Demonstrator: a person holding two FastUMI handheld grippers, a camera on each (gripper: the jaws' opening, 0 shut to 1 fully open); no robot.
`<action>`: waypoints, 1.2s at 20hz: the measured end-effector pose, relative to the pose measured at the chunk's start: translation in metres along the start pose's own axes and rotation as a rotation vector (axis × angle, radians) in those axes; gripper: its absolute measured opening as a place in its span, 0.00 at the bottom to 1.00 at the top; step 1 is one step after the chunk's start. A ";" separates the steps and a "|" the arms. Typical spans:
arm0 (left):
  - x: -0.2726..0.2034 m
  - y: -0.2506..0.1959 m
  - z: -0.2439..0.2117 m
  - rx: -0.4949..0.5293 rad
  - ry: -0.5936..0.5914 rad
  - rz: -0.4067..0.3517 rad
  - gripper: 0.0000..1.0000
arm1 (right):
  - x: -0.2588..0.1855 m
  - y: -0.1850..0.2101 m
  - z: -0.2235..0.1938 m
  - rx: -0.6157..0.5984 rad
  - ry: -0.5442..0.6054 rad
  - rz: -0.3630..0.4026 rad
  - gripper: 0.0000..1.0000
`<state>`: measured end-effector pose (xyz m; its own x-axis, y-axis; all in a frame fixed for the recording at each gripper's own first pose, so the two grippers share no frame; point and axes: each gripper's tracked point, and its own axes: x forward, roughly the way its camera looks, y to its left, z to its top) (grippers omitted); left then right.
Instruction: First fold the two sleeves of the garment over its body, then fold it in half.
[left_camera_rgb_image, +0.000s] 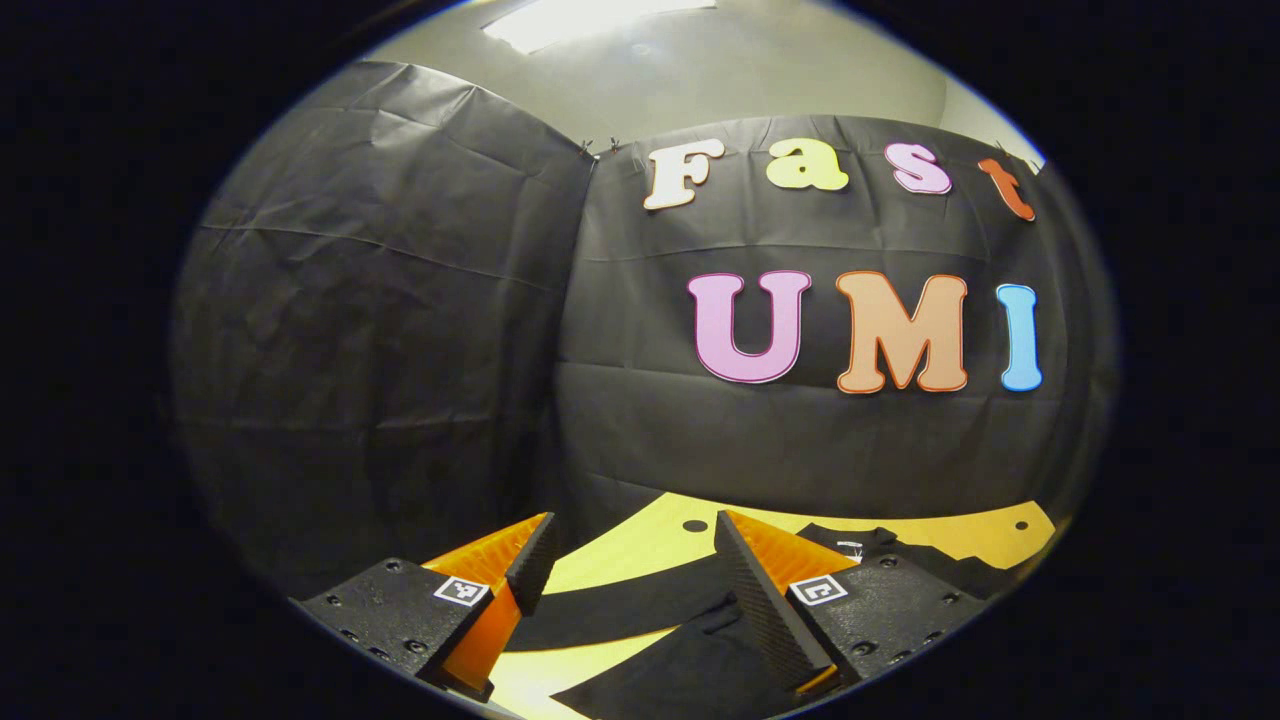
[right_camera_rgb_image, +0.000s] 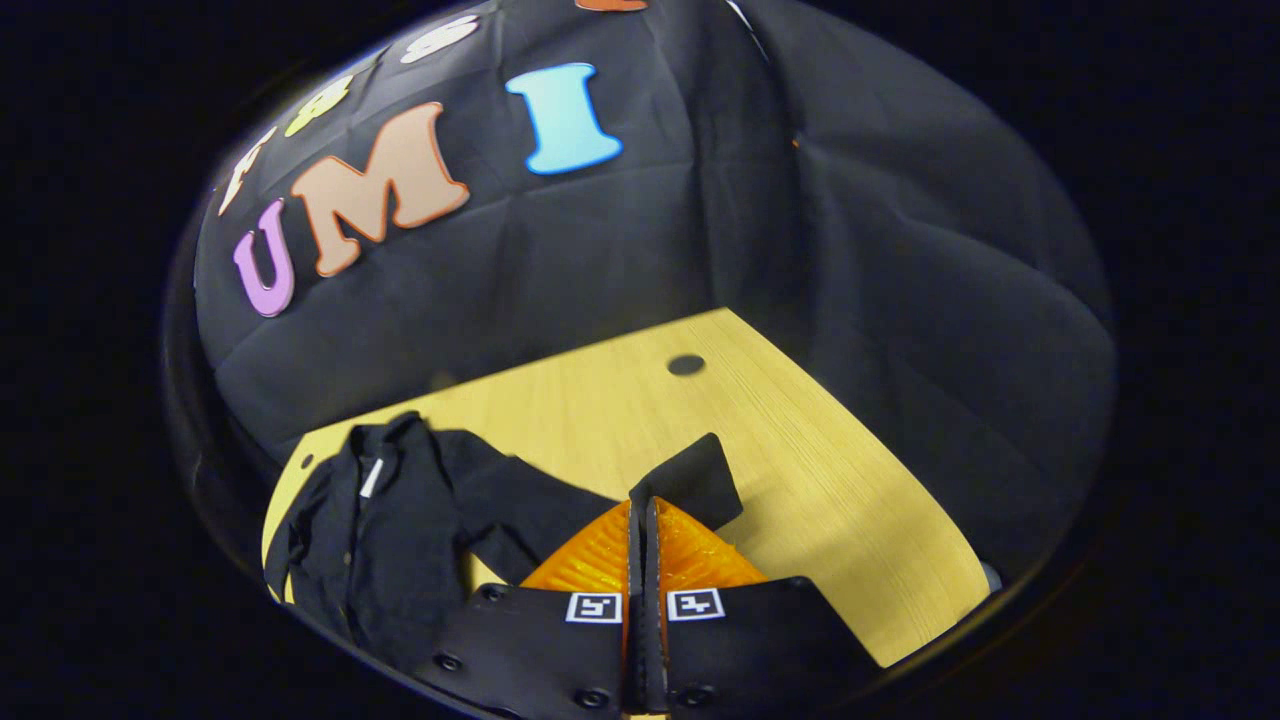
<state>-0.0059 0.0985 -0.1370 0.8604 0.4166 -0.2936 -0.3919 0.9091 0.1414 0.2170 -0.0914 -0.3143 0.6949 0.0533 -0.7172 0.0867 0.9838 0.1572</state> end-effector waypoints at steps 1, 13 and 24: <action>0.002 0.005 0.000 0.004 0.003 -0.001 0.92 | 0.002 0.020 0.012 -0.028 -0.019 0.022 0.02; 0.036 0.093 -0.017 -0.003 0.056 0.022 0.93 | 0.055 0.344 0.065 -0.327 -0.112 0.310 0.02; 0.044 0.185 -0.035 0.040 0.101 0.141 0.93 | 0.123 0.531 -0.084 -0.683 0.089 0.458 0.02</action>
<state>-0.0521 0.2856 -0.1570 0.7599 0.5401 -0.3617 -0.4911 0.8416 0.2249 0.2880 0.4517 -0.3761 0.4940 0.4596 -0.7381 -0.6643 0.7472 0.0207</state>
